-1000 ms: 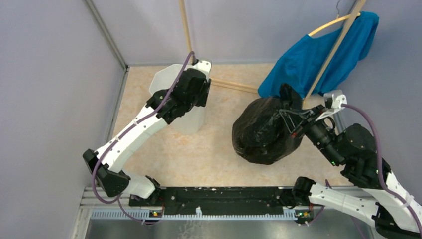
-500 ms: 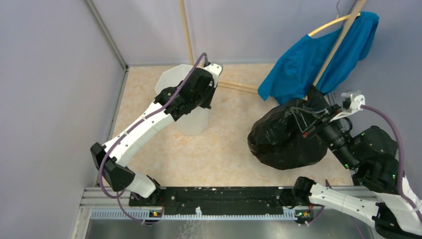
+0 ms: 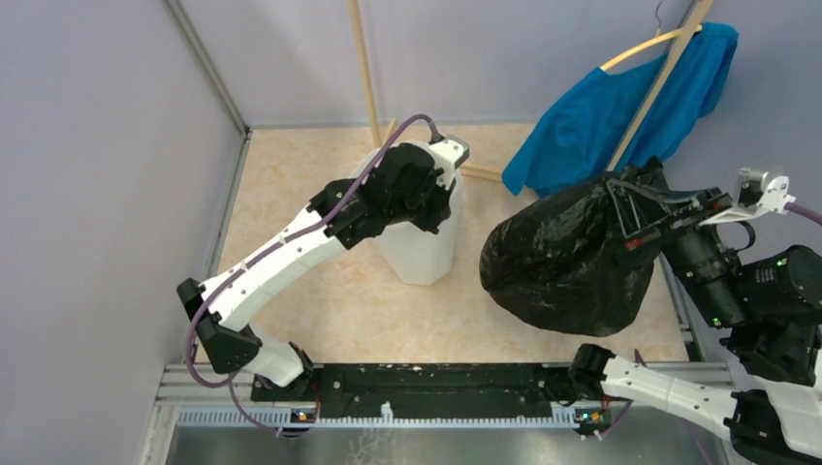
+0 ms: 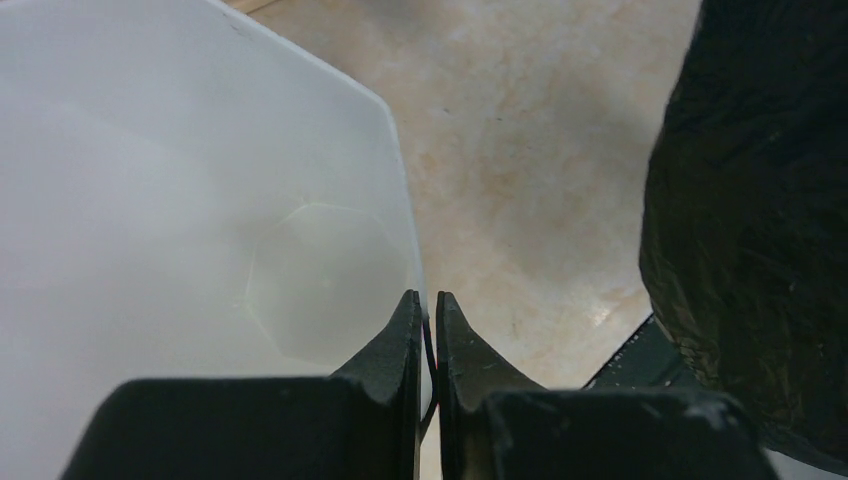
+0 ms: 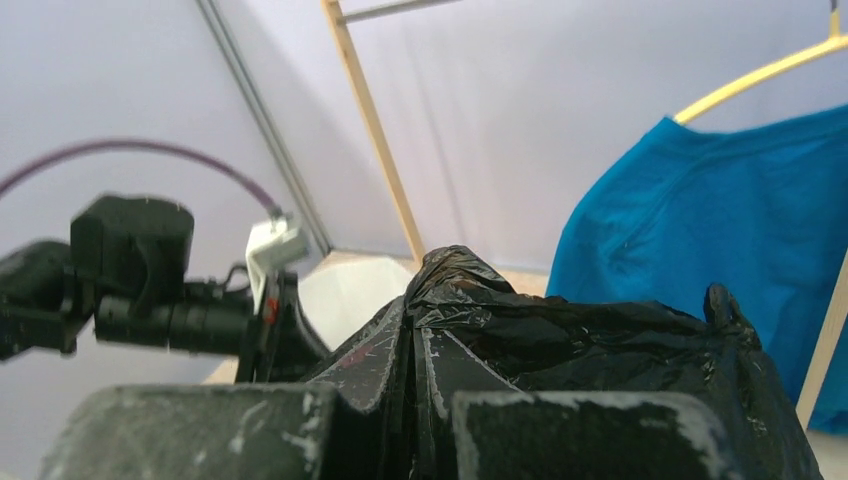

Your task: Put the trash bags into the trash bin

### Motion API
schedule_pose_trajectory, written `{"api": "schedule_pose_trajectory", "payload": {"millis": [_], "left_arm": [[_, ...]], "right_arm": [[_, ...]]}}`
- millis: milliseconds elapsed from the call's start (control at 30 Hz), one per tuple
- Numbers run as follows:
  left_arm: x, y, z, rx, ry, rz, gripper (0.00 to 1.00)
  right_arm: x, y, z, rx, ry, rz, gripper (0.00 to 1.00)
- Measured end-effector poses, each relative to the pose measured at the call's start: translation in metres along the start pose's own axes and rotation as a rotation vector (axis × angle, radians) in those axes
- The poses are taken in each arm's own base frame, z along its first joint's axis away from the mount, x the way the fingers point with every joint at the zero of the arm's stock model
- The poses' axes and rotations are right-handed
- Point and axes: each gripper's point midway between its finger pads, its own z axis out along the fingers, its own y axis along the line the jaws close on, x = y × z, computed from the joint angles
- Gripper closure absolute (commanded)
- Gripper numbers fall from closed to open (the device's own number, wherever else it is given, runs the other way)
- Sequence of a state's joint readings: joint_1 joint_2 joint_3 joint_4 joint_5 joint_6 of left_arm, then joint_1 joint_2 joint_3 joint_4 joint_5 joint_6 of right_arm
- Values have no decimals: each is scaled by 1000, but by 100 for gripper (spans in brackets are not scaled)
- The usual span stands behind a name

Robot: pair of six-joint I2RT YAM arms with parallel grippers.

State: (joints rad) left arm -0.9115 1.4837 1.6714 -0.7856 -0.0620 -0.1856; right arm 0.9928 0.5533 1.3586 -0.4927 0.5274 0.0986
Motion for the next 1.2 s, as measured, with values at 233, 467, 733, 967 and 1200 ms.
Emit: {"api": "schedule_pose_trajectory", "payload": {"millis": [233,467,733,967,1200], "left_arm": [[28,-45,2,102,46,22,76],[38,-55,-13,149,19,-9,48],[22,-50,-99,242,-212,-51,26],[15,-23,-179,231,-455,-117,6],[39,5,-215,178,-554,-234,1]], "right_arm": [[-39,13,23,4,-90,-20,100],[-51,45,68,-38,-110,-68,100],[-57,100,125,-150,-139,-64,100],[-62,176,173,-376,-178,64,100],[-70,219,197,-504,-194,164,100]]}}
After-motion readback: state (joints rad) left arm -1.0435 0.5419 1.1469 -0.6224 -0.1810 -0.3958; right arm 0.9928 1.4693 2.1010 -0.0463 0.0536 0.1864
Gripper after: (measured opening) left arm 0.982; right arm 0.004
